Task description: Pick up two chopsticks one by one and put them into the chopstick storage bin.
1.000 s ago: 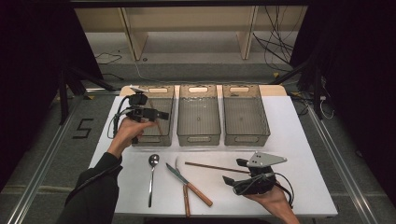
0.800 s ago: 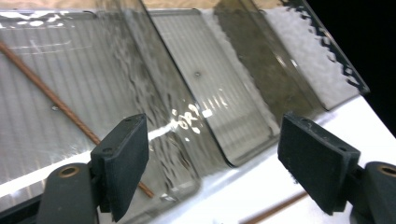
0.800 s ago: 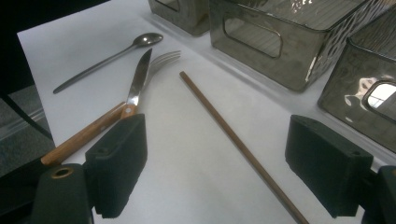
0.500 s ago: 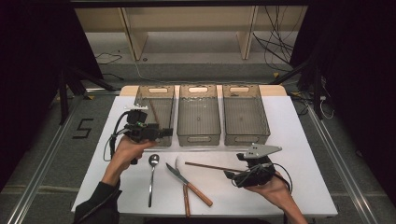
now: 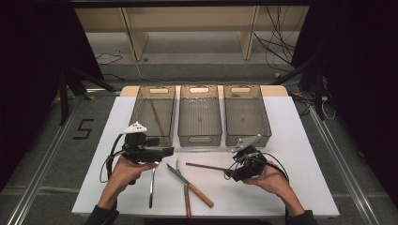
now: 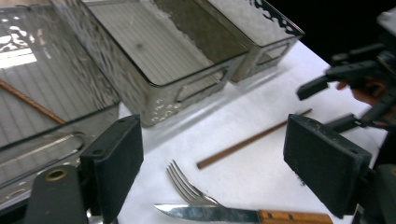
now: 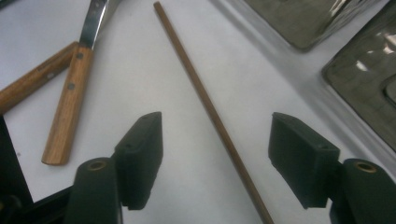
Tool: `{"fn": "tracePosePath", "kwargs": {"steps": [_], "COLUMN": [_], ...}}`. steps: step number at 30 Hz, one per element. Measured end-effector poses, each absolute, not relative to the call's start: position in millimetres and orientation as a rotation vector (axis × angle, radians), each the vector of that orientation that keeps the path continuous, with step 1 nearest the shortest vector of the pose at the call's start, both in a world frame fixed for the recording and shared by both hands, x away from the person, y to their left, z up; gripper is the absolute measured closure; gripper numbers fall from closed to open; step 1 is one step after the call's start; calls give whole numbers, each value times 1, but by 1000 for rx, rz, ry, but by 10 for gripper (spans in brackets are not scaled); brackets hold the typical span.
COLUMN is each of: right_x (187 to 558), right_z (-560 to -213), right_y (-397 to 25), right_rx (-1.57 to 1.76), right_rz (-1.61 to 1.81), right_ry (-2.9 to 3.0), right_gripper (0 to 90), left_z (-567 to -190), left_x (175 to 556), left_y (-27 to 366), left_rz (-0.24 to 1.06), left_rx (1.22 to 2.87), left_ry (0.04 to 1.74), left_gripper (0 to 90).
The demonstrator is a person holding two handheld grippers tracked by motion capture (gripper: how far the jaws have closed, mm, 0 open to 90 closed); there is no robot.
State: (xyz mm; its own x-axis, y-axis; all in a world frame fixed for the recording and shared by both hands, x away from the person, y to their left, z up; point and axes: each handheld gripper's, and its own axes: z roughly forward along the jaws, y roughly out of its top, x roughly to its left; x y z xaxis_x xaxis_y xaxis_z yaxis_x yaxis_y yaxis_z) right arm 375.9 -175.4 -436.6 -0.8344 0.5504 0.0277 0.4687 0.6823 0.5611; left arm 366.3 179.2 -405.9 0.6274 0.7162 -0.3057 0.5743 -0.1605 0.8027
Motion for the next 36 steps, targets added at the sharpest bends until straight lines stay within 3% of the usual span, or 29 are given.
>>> {"fn": "tracePosePath", "kwargs": {"steps": [20, 36], "right_x": [404, 412], "right_z": [-448, -458], "right_y": [-152, -142], "right_rx": [776, 737], "right_rz": [554, 374], "right_ry": [2928, 2962], "right_gripper": [550, 672], "left_z": [-424, -430], "left_x": [334, 329], "left_y": [174, 173], "left_rz": [196, 204], "left_rx": [1865, 1879], "left_ry": [949, 954], "left_gripper": [184, 181]}}
